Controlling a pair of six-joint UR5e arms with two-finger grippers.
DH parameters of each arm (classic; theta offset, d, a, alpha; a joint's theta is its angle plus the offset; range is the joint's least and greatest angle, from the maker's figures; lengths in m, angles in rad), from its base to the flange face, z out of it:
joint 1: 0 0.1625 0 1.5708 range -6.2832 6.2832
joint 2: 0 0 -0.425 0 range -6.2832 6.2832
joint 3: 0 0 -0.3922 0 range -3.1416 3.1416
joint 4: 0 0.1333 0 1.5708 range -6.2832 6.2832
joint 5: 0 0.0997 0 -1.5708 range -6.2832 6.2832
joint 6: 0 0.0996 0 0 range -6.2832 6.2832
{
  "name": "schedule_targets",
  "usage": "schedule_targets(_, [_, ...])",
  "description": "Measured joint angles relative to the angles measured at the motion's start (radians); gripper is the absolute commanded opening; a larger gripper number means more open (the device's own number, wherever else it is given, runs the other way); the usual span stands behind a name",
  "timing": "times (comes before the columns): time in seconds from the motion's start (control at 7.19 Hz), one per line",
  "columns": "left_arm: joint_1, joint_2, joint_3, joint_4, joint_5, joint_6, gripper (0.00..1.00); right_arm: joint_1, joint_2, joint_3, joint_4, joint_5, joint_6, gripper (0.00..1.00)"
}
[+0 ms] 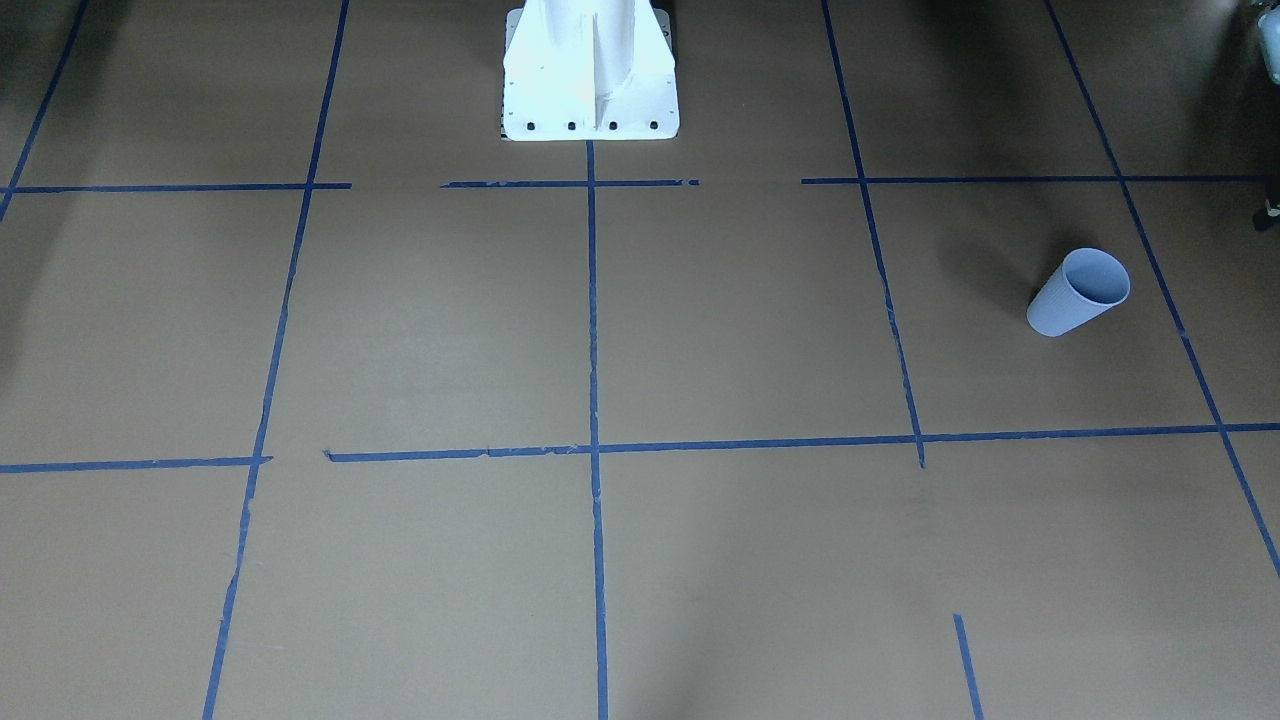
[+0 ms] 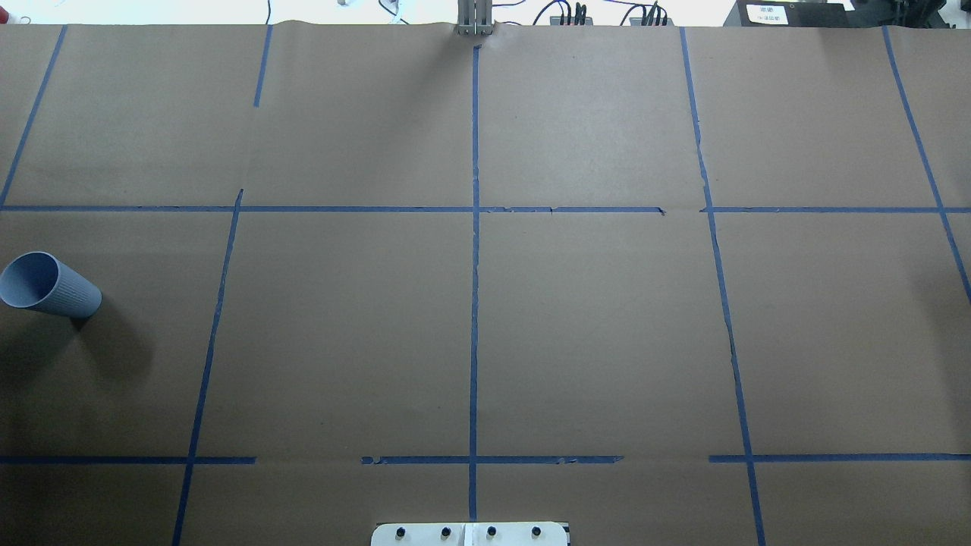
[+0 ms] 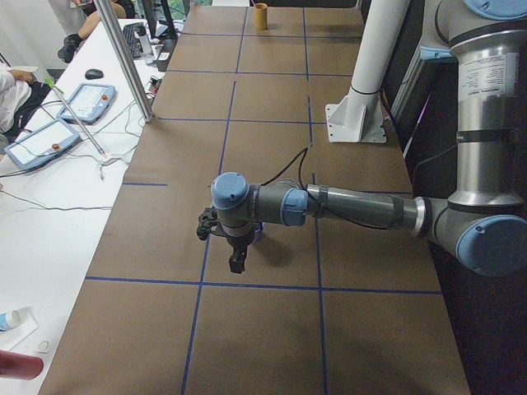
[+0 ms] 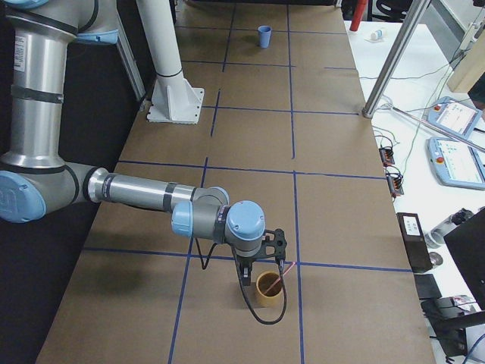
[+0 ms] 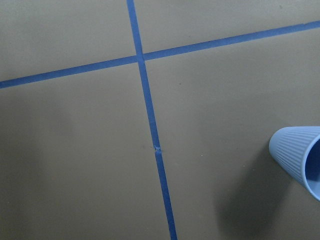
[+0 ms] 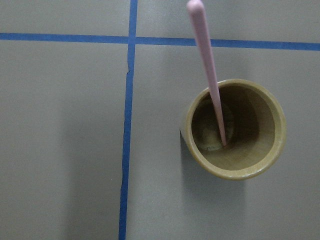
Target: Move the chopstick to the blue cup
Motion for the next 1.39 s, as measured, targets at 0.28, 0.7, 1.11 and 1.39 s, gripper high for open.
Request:
schedule_targets(0.28, [0.129,0.001,-0.006,-0.152,-0.031,-0.297,1.0,0.0,-0.002,-0.002,0.019,0.021,-0.001,1.0])
schedule_targets(0.7, [0.294,-0.001,0.013,-0.293,0.056,-0.586,0.94,-0.003,-0.002,-0.002,0.023,0.046,0.0,1.0])
schedule_targets(1.11, [0.346,-0.012,0.054,-0.317,0.095,-0.627,0.05,-0.005,-0.002,-0.003,0.022,0.061,0.003,1.0])
schedule_targets(1.39, [0.35,-0.019,0.058,-0.325,0.09,-0.631,0.0,-0.005,-0.002,-0.004,0.022,0.085,0.003,1.0])
